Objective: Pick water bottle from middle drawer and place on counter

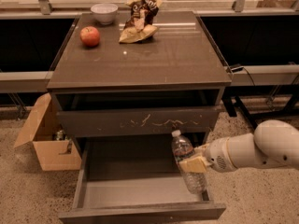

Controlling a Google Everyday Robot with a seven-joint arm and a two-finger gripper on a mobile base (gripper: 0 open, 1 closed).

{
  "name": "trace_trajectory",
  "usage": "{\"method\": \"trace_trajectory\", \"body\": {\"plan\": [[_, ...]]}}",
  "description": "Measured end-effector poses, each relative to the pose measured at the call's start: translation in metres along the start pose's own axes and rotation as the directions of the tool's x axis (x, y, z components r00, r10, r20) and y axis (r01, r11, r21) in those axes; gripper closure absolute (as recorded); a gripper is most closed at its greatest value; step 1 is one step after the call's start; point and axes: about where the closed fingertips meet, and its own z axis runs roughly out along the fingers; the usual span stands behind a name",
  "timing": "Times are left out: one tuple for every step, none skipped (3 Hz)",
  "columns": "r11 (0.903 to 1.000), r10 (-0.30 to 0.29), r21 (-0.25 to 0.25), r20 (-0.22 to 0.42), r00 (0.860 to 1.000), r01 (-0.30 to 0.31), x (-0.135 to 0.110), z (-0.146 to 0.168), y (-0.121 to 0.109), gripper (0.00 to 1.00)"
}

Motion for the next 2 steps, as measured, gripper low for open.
{"method": "trace_trajectory", "body": {"plan": [[0.999,-0.034,0.028,0.006,0.999,0.034,-0.0097,-0.0139,0.0067,1.0],[0.999,-0.035,0.028,0.006,0.999,0.035,-0.01,-0.0141,0.0067,1.0]]}}
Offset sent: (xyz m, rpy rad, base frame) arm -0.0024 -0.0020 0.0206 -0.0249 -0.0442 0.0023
